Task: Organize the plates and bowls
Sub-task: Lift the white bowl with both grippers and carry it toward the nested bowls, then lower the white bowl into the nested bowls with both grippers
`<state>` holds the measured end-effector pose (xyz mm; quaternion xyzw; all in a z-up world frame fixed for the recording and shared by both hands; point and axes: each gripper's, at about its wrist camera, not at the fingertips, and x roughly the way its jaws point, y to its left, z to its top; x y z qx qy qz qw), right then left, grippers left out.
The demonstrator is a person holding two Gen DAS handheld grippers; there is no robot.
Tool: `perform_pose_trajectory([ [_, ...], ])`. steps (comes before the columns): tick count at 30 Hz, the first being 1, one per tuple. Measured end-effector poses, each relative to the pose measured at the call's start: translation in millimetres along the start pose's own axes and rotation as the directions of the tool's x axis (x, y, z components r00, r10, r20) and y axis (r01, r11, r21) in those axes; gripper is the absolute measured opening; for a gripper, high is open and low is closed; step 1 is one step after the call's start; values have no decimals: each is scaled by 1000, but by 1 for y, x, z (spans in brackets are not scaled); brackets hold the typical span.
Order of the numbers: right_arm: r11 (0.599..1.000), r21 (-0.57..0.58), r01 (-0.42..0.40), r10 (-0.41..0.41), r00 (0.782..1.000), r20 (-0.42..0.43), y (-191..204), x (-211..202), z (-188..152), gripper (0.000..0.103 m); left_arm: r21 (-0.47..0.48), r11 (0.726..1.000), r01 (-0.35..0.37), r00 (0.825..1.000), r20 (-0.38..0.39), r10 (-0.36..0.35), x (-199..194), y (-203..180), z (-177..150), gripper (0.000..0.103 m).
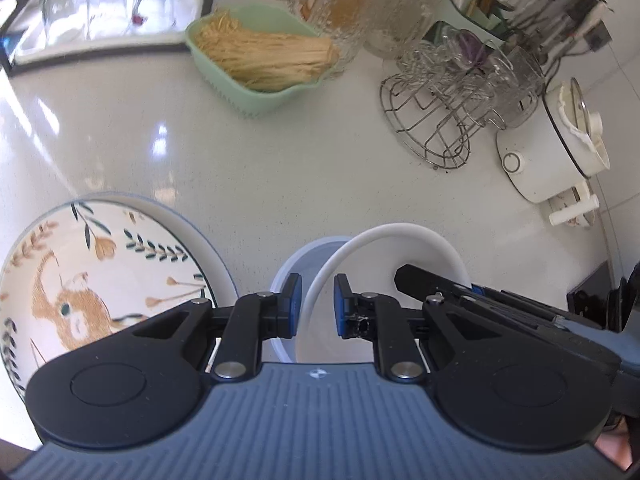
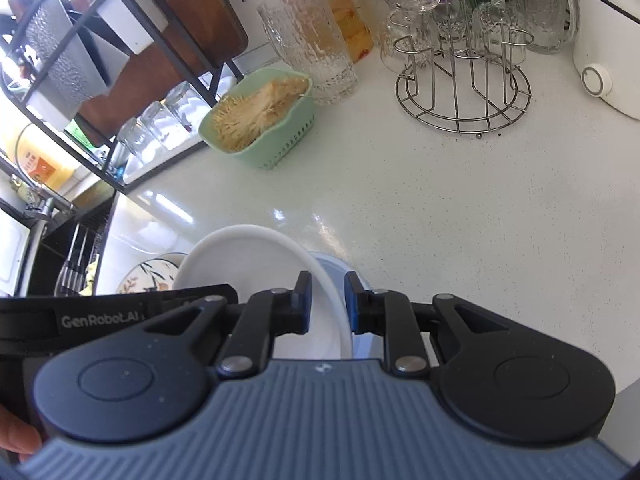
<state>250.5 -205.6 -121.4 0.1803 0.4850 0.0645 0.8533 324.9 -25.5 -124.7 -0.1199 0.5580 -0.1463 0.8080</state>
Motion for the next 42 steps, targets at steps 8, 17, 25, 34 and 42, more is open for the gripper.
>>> perform_pose_trajectory([
  [8,997,-74,-39,41,999,27,6,-6,14,51,-46,999,-22,1000,17,22,0,8,-3,36],
  [17,998,62,-27,31,998,-57,-36,16,9,50,-100,994,-33,999,20,35,4,15,-16,36],
  [25,990,131,-50,70,985,-156,-43,37,-14,29,-132,990,-46,999,-6,46,15,16,-32,36],
  [34,982,188,-25,60,981,-183,-55,34,-18,17,-145,989,-41,999,-13,39,13,8,-45,36],
  [42,980,198,4,30,985,-169,-73,17,-25,17,-115,993,2,998,-59,-8,30,-8,-57,36],
])
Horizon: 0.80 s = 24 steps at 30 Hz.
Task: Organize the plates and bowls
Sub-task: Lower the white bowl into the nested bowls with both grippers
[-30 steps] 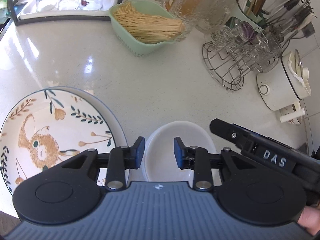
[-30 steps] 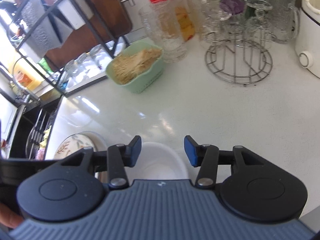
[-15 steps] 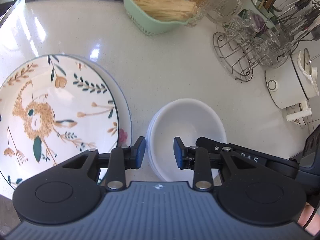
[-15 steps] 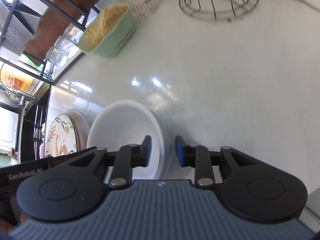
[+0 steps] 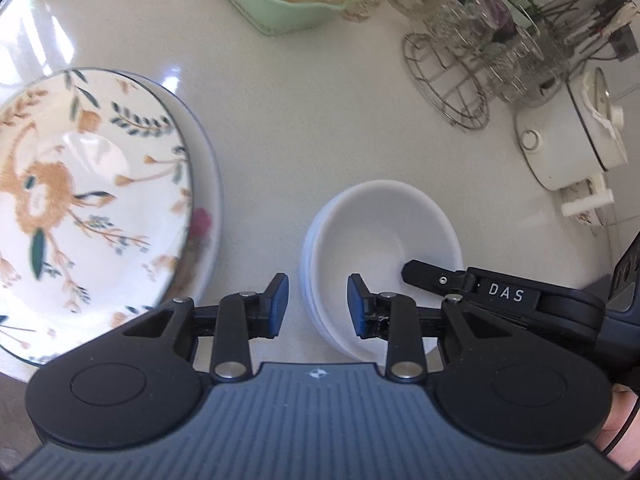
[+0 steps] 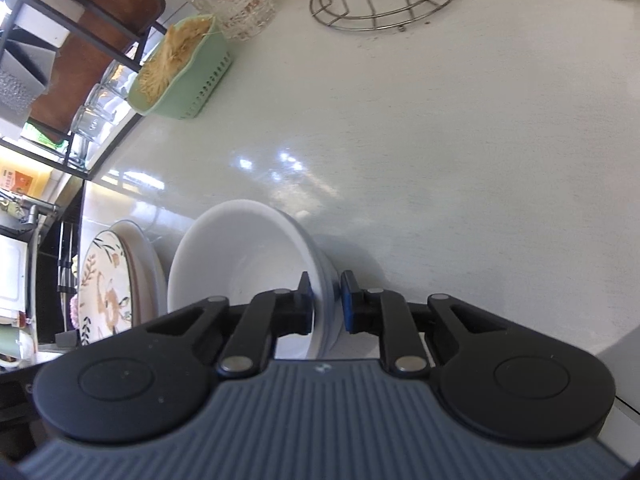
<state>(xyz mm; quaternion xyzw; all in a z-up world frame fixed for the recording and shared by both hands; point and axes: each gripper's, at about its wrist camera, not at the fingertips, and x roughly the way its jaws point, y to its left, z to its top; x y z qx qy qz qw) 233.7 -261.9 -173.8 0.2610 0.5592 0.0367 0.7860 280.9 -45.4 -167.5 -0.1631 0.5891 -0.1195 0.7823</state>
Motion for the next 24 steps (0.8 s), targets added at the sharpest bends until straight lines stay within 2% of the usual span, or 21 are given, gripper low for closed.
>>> perform_pose_trajectory([
  [7,1000,14,16,-16,1000,1,-6,-6,-10,17,1,1000,5,999,-34,-5,27,-6,-8,36],
  [11,1000,12,18,-18,1000,2,-7,-6,-10,17,10,1000,-5,1000,-22,5,30,-4,-10,22],
  [12,1000,17,13,-13,1000,-3,-8,-5,-10,17,-2,1000,0,1000,-23,0,30,0,-9,21],
  [14,1000,15,3,-2,1000,-10,-8,-3,-9,17,-16,1000,1,1000,-20,-2,29,4,-10,21],
  [22,1000,-15,5,-5,1000,-3,-4,0,-12,18,16,999,-41,999,-9,42,29,-5,-10,21],
  [24,1000,-16,-18,18,1000,-6,-6,-2,-14,19,35,998,-54,999,5,54,28,-9,-9,21],
])
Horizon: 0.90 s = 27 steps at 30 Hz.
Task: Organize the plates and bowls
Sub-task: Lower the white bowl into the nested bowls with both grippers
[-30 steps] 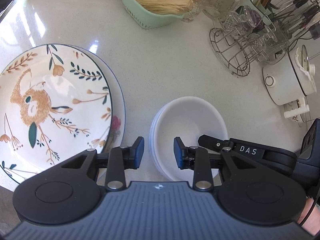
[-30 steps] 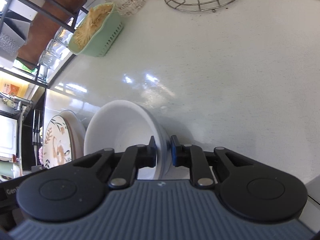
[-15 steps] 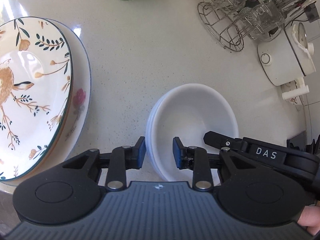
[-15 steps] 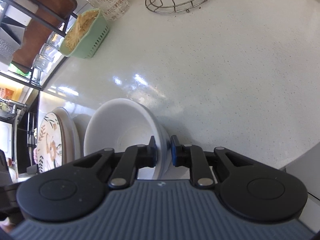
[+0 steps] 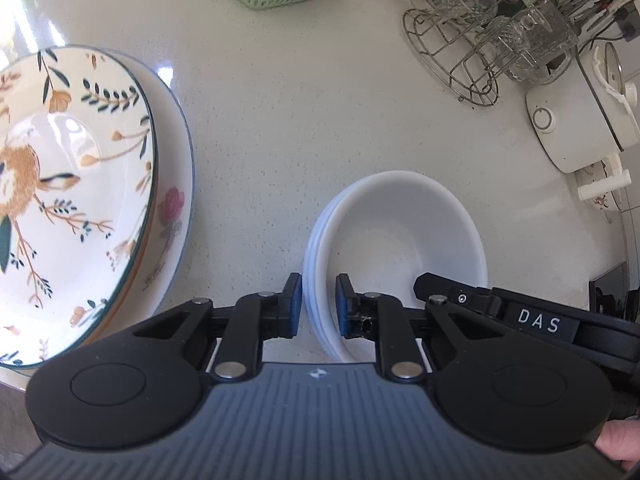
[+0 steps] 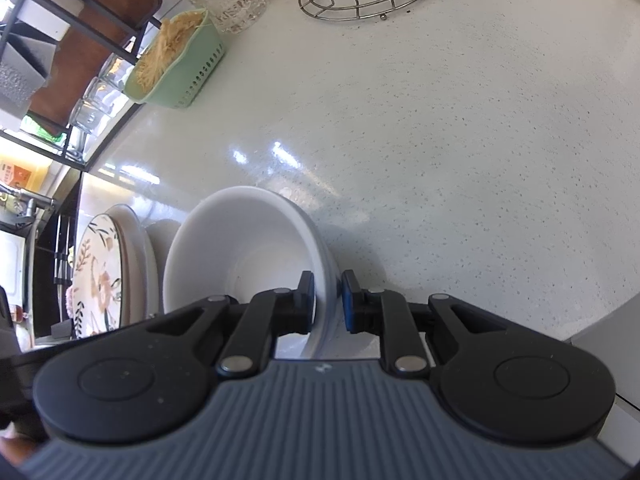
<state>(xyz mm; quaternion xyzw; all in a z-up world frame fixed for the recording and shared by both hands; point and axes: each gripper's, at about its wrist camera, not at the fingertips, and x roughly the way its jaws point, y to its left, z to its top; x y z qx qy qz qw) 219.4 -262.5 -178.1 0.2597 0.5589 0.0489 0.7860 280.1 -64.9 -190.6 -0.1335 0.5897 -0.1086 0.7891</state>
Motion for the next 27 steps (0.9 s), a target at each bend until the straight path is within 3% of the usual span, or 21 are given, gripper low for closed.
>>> perform_pose_trajectory([
  [12,999,38,-25,23,999,44,6,-19,-6,19,-39,997,63,998,9,-63,-23,12,3,21],
  [27,998,48,-52,44,987,153,55,-56,-16,20,25,997,71,996,59,-73,-90,24,14,21],
])
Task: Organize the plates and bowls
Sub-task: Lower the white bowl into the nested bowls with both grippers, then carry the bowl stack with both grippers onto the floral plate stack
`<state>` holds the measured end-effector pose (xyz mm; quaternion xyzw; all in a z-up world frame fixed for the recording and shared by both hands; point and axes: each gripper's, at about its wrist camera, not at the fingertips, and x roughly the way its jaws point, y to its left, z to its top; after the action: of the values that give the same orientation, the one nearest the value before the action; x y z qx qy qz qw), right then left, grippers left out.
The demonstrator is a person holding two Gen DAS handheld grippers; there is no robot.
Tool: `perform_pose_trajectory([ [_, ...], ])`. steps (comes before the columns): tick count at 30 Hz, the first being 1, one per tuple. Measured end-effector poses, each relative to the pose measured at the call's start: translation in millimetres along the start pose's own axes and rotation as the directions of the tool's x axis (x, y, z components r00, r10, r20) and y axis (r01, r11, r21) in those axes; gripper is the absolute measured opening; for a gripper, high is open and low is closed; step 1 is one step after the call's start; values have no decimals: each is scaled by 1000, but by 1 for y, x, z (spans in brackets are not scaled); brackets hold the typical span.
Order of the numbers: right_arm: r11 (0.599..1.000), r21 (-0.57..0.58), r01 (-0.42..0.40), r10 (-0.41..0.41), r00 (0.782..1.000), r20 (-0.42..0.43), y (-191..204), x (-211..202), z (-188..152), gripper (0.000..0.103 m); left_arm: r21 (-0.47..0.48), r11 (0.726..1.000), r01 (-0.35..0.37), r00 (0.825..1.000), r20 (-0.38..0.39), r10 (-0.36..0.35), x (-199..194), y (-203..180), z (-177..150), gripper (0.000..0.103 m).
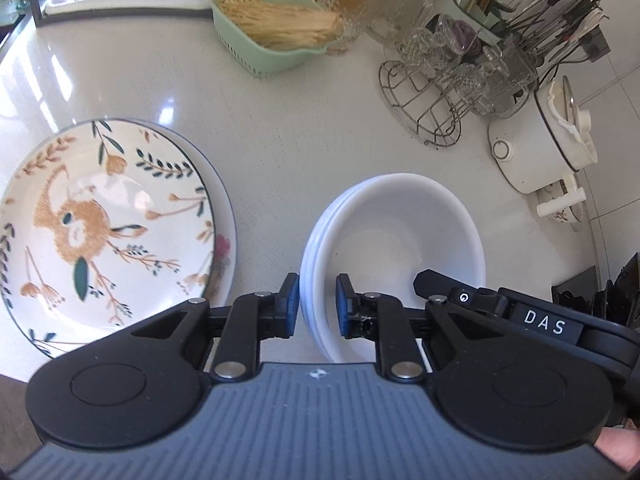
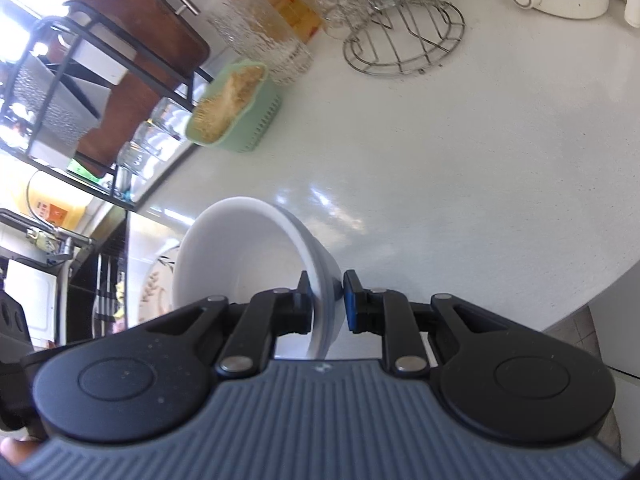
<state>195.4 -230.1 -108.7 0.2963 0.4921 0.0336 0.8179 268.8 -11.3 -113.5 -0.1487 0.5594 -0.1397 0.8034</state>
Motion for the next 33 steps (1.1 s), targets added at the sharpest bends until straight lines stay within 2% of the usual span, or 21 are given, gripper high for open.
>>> perform_pose_trajectory([
  [9,999,-29,-33,34,999,42,43,-8,-10,20,14,1000,3,999,44,-4,-43,25,13,22],
  [19,996,-66,-66,71,995,69,87,1,-24,20,10,1000,3,995,102,-4,-74,66,19,22],
  [23,994,-70,-83,87,994,64,103,10,-31,20,7,1000,-25,992,126,23,-84,83,18,22],
  [26,993,-88,-84,90,994,64,115,18,-36,20,-20,1000,-18,991,135,20,-86,101,19,22],
  [30,992,-97,-78,81,996,34,120,36,-43,20,-65,998,3,993,116,5,-78,126,18,22],
  [33,991,-111,-71,71,997,-1,124,51,-49,20,-84,996,-10,995,99,18,-69,142,14,22],
])
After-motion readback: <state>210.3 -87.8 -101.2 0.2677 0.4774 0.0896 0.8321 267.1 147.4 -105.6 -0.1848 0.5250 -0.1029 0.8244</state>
